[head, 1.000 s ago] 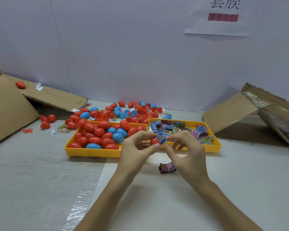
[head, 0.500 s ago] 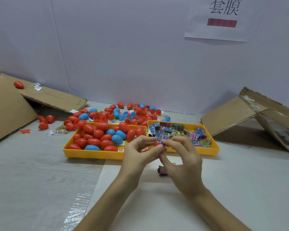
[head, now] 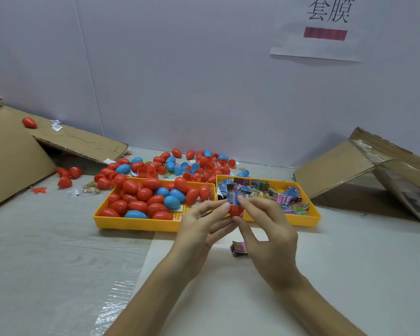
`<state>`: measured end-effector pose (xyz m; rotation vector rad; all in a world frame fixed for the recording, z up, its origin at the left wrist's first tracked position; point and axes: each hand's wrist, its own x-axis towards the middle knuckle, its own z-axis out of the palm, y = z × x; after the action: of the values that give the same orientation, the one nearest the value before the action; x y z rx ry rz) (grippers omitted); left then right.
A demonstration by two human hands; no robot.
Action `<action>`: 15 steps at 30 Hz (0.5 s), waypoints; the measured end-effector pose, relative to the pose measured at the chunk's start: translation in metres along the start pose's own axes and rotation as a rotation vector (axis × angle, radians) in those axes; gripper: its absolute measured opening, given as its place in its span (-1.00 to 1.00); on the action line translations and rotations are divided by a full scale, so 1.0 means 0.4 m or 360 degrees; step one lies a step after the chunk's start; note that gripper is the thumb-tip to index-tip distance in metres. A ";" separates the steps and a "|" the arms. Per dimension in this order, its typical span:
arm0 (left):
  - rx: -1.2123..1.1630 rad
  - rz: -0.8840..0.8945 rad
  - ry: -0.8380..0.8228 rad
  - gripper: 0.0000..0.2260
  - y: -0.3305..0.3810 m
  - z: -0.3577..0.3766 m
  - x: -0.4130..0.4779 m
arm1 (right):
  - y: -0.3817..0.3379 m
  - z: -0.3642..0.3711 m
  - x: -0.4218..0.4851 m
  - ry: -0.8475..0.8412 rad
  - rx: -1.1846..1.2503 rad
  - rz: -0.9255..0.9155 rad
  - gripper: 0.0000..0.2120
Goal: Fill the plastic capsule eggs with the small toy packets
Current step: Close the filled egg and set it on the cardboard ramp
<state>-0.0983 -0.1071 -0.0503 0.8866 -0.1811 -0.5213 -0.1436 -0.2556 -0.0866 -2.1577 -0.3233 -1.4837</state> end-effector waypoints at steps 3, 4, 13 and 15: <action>-0.0103 -0.0079 -0.0060 -0.69 0.005 0.000 -0.001 | -0.001 -0.001 0.001 0.0043 -0.0019 0.0041 -0.64; -0.0123 -0.0096 -0.0071 -0.68 0.007 0.000 -0.001 | -0.001 -0.002 0.001 0.0052 -0.0021 0.0048 -0.66; -0.0179 -0.0183 -0.0127 -0.82 0.005 -0.006 0.001 | 0.006 -0.001 -0.006 0.0099 -0.0033 0.0026 -0.78; -0.0174 -0.0198 -0.0135 -0.82 0.003 -0.005 0.001 | 0.006 -0.003 -0.008 0.0100 -0.0033 0.0027 -0.78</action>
<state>-0.0967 -0.1053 -0.0507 0.7728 -0.1734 -0.6791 -0.1449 -0.2580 -0.0897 -2.1194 -0.2681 -1.5481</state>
